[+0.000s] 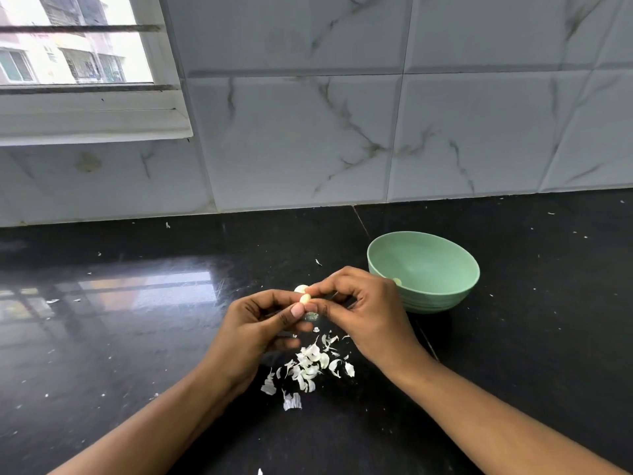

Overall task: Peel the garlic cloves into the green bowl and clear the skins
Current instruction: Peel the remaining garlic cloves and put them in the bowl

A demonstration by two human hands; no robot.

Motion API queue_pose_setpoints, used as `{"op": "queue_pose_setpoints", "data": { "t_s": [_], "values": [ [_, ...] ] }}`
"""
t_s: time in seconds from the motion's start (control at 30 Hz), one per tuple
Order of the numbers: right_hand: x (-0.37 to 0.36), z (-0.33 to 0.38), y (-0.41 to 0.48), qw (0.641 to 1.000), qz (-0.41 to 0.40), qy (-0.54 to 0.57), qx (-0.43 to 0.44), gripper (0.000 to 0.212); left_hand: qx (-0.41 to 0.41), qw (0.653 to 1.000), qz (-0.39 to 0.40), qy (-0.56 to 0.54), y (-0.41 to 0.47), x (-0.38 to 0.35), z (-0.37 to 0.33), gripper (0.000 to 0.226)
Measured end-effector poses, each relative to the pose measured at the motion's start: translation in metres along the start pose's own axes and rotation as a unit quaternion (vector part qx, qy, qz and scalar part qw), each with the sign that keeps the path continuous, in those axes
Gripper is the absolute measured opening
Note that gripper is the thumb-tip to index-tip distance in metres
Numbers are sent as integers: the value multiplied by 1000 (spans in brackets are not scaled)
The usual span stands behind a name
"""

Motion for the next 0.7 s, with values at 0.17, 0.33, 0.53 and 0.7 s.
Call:
{"op": "queue_pose_setpoints", "data": {
  "t_s": [0.17, 0.33, 0.53, 0.7],
  "values": [
    [3, 6, -3, 999, -39, 21, 18, 13, -13, 999, -17, -39, -1, 3, -2, 21],
    [5, 5, -4, 997, -54, 48, 5, 11, -20, 999, -14, -46, -1, 3, -3, 31],
    [2, 9, -1, 999, -32, 16, 27, 8, -11, 998, -28, -55, -3, 1, -5, 20],
    [-9, 13, -1, 996, 26, -61, 56, 10, -8, 998, -30, -55, -3, 1, -5, 18]
  ]
}}
Point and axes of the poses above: each hand's wrist, its own y-axis towards the middle knuckle, its own x-axis out of the back of the hand, z = x × y, the point moved 10 cm from there along y, towards the middle knuckle, and after that the axes turned 5 degrees about -z, right-handed, at the moved point
